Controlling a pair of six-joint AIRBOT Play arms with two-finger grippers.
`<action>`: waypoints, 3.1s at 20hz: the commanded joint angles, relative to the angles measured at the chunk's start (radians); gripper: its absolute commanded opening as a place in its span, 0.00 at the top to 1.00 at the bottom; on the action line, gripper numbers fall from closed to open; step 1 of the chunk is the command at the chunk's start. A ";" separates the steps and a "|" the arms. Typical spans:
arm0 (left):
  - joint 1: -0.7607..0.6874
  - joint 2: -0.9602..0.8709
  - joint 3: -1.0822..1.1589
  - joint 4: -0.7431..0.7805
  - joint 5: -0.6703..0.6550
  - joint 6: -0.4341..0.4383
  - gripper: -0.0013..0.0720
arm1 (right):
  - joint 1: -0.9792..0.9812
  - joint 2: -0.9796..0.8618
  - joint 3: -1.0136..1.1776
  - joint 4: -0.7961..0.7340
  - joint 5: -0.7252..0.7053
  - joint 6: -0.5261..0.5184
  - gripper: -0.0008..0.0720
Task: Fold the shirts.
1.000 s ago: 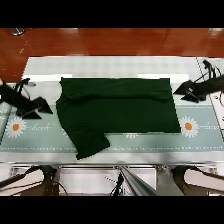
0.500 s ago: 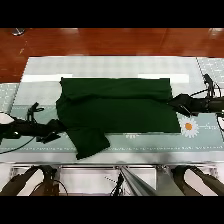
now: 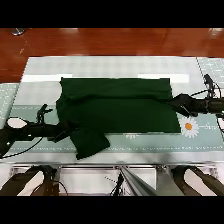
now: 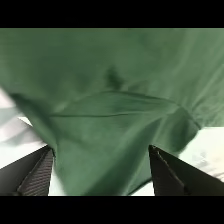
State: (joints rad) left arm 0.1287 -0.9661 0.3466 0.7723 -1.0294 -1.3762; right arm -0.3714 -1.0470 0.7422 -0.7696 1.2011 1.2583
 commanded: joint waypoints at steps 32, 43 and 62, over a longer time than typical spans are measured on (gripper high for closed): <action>-0.133 -0.086 -0.002 -0.059 0.097 0.063 0.95 | -0.134 -0.242 -0.121 -0.072 -0.061 -0.037 0.96; 0.057 -0.140 0.400 -0.040 -0.102 0.089 0.95 | -0.036 -0.260 0.260 -0.097 0.049 -0.023 0.96; 0.012 -0.892 1.215 -0.046 -0.212 -0.060 0.05 | 0.108 -0.739 0.740 -0.023 -0.102 0.097 0.14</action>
State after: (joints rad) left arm 0.1455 -1.8183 1.5341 0.7269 -1.2148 -1.4319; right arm -0.2665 -1.7580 1.4700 -0.8200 1.1183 1.3762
